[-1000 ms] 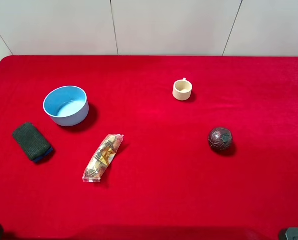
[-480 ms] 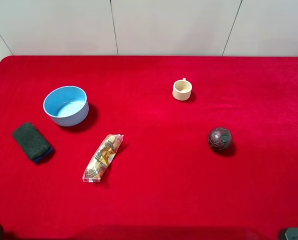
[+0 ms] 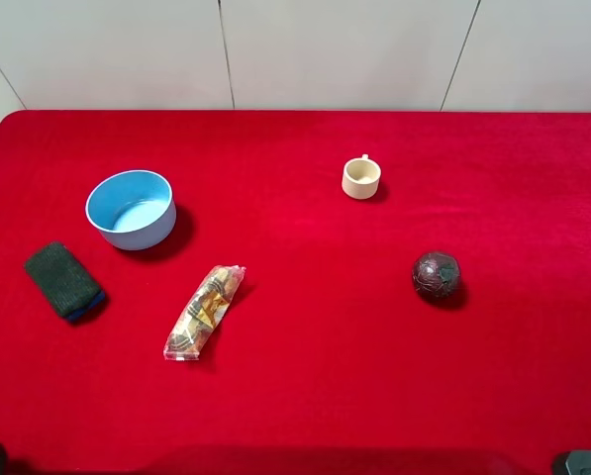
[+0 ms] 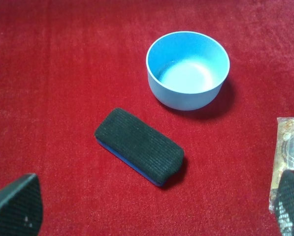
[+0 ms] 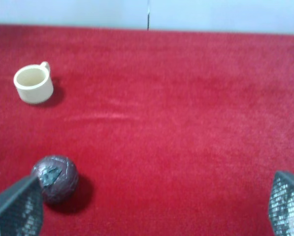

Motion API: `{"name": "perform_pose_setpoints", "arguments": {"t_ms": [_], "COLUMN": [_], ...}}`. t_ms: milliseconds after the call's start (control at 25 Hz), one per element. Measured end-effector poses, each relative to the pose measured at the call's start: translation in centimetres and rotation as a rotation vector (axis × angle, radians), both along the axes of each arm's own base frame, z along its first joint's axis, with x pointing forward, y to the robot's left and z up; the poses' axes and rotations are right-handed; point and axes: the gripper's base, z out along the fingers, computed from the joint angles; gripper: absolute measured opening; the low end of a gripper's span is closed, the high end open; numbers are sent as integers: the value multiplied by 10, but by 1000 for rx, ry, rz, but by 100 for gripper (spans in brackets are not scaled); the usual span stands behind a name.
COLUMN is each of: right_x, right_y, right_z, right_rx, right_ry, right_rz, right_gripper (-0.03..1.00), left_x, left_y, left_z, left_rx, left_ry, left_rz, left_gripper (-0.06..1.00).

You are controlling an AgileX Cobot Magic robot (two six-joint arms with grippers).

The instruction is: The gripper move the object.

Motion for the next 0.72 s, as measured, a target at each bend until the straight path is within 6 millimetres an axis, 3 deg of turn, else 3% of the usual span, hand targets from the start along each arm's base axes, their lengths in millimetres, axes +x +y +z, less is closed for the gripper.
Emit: {"name": "perform_pose_setpoints", "arguments": {"t_ms": [720], "right_x": [0], "right_y": [-1], "right_z": [0], "right_rx": [-6], "right_ry": [0], "right_rz": [-2], "right_gripper": [69], "left_x": [0], "left_y": [0], "left_z": [0], "left_rx": [0], "left_ry": [0], "left_rz": [0], "left_gripper": [93]}}
